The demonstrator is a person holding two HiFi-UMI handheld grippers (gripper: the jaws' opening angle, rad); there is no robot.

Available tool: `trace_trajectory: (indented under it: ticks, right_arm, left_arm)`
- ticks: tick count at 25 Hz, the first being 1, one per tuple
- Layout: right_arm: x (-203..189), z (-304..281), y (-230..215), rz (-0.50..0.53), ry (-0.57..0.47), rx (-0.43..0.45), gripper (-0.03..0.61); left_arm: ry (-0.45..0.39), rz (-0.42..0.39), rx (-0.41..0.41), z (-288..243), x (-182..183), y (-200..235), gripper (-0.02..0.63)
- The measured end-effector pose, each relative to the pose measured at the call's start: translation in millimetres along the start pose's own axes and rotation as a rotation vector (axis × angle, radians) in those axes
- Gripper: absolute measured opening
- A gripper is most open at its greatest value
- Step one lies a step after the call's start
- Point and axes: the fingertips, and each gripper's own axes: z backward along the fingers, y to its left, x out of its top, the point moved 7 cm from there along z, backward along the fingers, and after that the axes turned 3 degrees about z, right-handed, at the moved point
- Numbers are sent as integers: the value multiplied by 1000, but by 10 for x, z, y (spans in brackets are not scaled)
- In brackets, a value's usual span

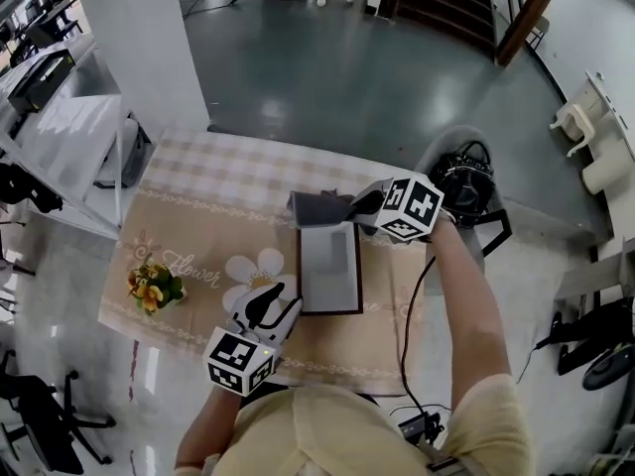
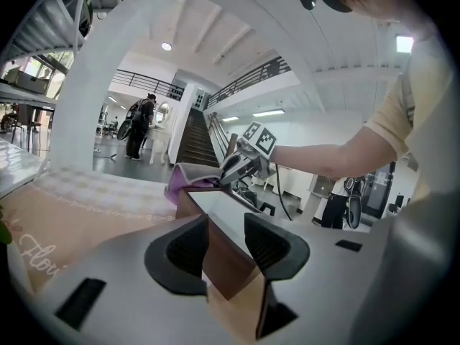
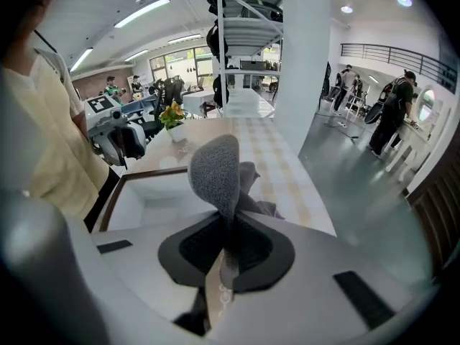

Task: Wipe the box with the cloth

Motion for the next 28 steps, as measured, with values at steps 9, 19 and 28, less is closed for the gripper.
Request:
trace_trajectory:
  ticks: [9,19,28]
  right_arm:
    - [-202,237,210,-83,-34,-223,38]
    - [-309,446,522,-153,-136,-478,37]
    - [-274,555,1042,-216,-218,-578,37]
  left_arm:
    - [3,-7,-7,-22,56,73,161]
    - [-22,-22,-11,30,119,87,161]
    - [-50,-34,-11,95,168,62,161]
